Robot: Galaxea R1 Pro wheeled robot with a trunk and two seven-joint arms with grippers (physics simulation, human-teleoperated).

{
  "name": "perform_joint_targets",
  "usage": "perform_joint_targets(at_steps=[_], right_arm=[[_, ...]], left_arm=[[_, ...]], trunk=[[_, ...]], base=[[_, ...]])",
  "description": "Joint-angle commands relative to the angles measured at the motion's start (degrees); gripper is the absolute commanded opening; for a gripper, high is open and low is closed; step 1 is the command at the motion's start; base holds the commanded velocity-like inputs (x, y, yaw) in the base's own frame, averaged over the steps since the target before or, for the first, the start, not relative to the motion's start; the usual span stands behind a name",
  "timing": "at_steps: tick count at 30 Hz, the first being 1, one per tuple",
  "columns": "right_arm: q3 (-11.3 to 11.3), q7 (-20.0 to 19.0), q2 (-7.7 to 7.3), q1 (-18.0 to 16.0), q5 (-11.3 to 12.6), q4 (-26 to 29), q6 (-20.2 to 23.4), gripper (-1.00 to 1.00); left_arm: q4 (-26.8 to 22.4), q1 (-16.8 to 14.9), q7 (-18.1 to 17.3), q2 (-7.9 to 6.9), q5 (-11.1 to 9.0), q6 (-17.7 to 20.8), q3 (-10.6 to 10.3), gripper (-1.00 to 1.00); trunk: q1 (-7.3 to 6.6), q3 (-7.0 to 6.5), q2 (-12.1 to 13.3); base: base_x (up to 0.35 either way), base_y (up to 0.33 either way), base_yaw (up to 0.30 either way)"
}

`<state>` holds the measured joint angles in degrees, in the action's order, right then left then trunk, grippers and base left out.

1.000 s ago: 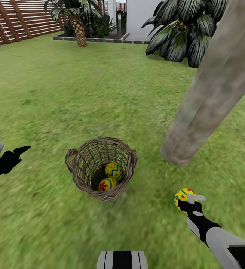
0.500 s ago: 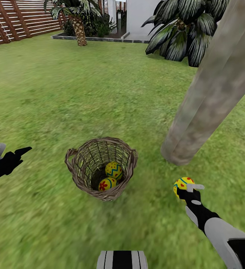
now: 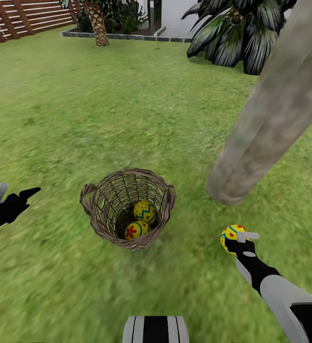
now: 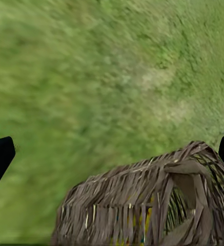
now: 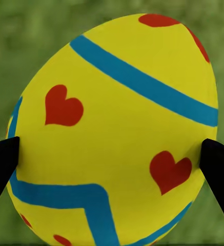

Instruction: Take the three Easter eggs out of the wicker basket on the lawn in the garden, then place them on the lawn next to a single tree (choose any tree) so that all three eggs are next to the same tree and none are left in the basket.

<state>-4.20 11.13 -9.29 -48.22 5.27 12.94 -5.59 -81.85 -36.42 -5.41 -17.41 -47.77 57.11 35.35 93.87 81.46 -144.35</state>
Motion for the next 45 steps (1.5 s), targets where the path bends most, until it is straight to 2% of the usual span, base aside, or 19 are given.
perform_joint_targets(at_steps=[1,16,19,20,36,45], right_arm=[[-0.4,0.2,-0.03,0.0,0.5,0.0,-0.2,-1.00],[0.0,-0.3,-0.03,-0.1,0.9,0.8,-0.7,-1.00],[0.0,-0.2,-0.02,-0.1,0.9,1.0,-0.7,-1.00],[0.0,-0.2,0.05,-0.1,0.9,1.0,-0.8,1.00],[0.1,-0.4,0.06,-0.1,1.0,1.1,-0.9,1.00],[0.2,-0.4,0.03,-0.1,1.0,1.1,-0.9,1.00]], left_arm=[[0.0,-0.1,-0.6,0.01,0.5,0.3,0.1,1.00],[0.1,-0.1,-0.6,0.01,0.5,0.3,0.1,1.00],[0.0,-0.1,-0.6,0.01,0.4,0.2,0.1,1.00],[0.0,-0.1,-0.6,0.01,0.5,0.3,0.2,1.00],[0.0,-0.1,-0.6,0.01,0.4,0.2,0.2,1.00],[0.1,-0.1,-0.6,0.01,0.4,0.3,0.1,1.00]], trunk=[[0.01,0.26,0.0],[0.40,3.59,-0.2],[0.40,3.59,-0.2],[0.40,3.59,-0.2],[0.40,3.59,-0.2],[0.17,1.59,-0.1]], base=[[0.000,0.000,0.000],[0.000,0.000,0.000],[0.000,0.000,0.000],[0.000,0.000,0.000],[0.000,0.000,0.000],[0.000,0.000,0.000]])
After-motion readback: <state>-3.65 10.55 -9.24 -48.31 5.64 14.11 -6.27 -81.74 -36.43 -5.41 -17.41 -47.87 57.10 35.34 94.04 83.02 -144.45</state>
